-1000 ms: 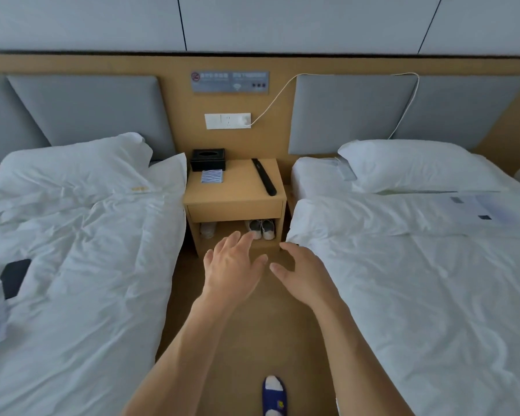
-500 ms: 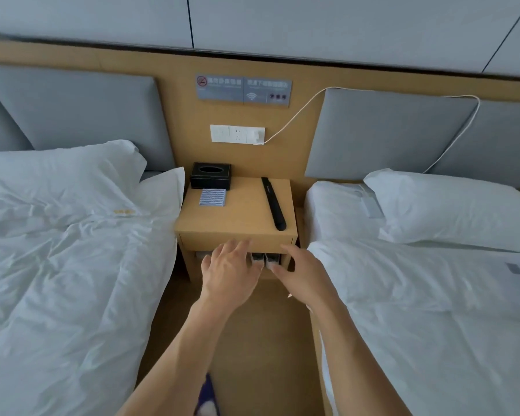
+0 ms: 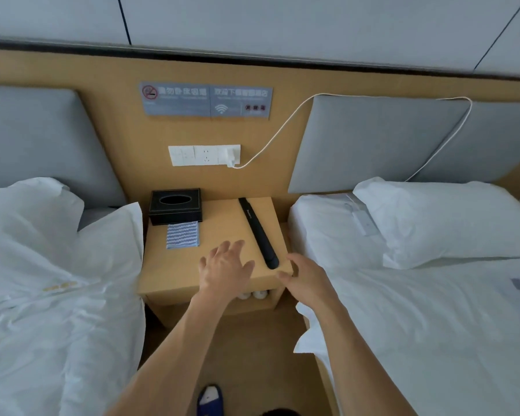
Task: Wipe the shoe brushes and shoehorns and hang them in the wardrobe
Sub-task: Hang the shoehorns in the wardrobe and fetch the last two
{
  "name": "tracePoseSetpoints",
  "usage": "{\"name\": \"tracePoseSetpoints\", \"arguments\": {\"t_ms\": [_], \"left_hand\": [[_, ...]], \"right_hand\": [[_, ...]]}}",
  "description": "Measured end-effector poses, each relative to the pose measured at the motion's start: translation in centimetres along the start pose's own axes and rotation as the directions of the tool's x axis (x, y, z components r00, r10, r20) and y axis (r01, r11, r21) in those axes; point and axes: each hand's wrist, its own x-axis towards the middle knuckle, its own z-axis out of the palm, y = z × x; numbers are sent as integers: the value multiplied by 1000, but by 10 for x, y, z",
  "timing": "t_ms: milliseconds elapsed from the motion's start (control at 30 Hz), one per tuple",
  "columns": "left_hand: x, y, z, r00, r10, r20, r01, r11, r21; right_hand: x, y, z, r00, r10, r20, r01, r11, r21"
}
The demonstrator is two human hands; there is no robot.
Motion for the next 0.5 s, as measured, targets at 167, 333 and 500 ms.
{"name": "tracePoseSetpoints", "arguments": {"t_ms": [167, 333, 500], "left_hand": [[65, -17, 15, 993, -25, 112, 21, 999, 37], [125, -30, 43, 973, -87, 216, 71, 994, 80], [184, -36, 73, 939, -166, 300, 134, 983, 125]], "right_hand": [[58, -3, 11, 996, 75, 37, -76, 997, 1], [122, 6, 22, 984, 137, 116, -143, 988, 52], [196, 19, 28, 972, 148, 185, -162, 985, 64]]}}
